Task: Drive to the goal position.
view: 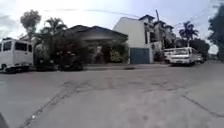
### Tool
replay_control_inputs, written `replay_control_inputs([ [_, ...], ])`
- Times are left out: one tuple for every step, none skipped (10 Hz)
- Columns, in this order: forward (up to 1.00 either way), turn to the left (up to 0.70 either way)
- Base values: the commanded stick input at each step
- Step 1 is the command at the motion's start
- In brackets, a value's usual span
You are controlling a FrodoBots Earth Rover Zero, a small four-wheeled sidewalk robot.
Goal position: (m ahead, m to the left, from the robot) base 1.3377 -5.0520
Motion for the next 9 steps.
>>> replay_control_inputs([
  [0.0,0.0],
  [0.0,0.0],
  [0.0,0.0],
  [0.0,0.0],
  [0.0,0.0],
  [0.0,0.0],
  [0.0,0.0],
  [0.0,0.0],
  [0.0,-0.08],
])
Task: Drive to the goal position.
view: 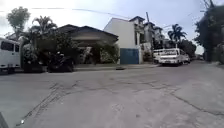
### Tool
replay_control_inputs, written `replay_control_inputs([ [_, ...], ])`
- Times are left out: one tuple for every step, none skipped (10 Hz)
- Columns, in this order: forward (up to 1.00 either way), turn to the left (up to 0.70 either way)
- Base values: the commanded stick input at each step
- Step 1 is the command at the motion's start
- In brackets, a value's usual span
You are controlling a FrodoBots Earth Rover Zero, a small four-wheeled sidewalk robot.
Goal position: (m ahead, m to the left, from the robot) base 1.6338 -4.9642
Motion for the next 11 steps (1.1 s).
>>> replay_control_inputs([
  [0.0,-0.7],
  [0.0,-0.7],
  [0.0,-0.7],
  [0.0,-0.7],
  [0.0,-0.7],
  [0.0,-0.7],
  [0.0,-0.7],
  [0.0,-0.7],
  [0.0,-0.7],
  [0.0,-0.7],
  [0.0,-0.7],
])
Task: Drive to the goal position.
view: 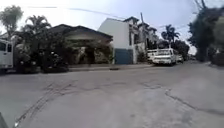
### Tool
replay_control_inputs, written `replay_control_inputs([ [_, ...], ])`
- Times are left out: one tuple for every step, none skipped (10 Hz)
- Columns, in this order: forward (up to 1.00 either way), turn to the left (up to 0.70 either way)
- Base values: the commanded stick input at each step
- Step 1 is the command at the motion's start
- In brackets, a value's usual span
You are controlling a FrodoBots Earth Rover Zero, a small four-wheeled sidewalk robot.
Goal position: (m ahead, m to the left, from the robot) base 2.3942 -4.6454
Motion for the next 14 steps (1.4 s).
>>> replay_control_inputs([
  [0.0,-0.7],
  [0.0,-0.7],
  [0.0,-0.7],
  [0.0,-0.7],
  [0.0,-0.7],
  [0.0,-0.42],
  [0.0,-0.11],
  [0.0,0.0],
  [0.0,0.0],
  [0.0,0.0],
  [0.0,0.0],
  [0.0,0.0],
  [0.0,0.0],
  [0.0,0.0],
])
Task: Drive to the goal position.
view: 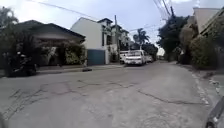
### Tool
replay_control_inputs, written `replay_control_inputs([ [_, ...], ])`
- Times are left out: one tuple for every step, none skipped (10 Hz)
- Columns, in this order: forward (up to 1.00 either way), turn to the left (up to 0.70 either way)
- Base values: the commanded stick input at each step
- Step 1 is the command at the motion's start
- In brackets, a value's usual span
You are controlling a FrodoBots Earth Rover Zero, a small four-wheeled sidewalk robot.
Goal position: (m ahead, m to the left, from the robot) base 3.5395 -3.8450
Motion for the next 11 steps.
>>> replay_control_inputs([
  [0.0,0.0],
  [0.0,0.0],
  [0.0,-0.47],
  [0.0,-0.7],
  [0.0,-0.7],
  [0.0,-0.29],
  [0.0,-0.06],
  [0.0,0.0],
  [0.0,0.0],
  [0.0,0.0],
  [0.0,-0.17],
])
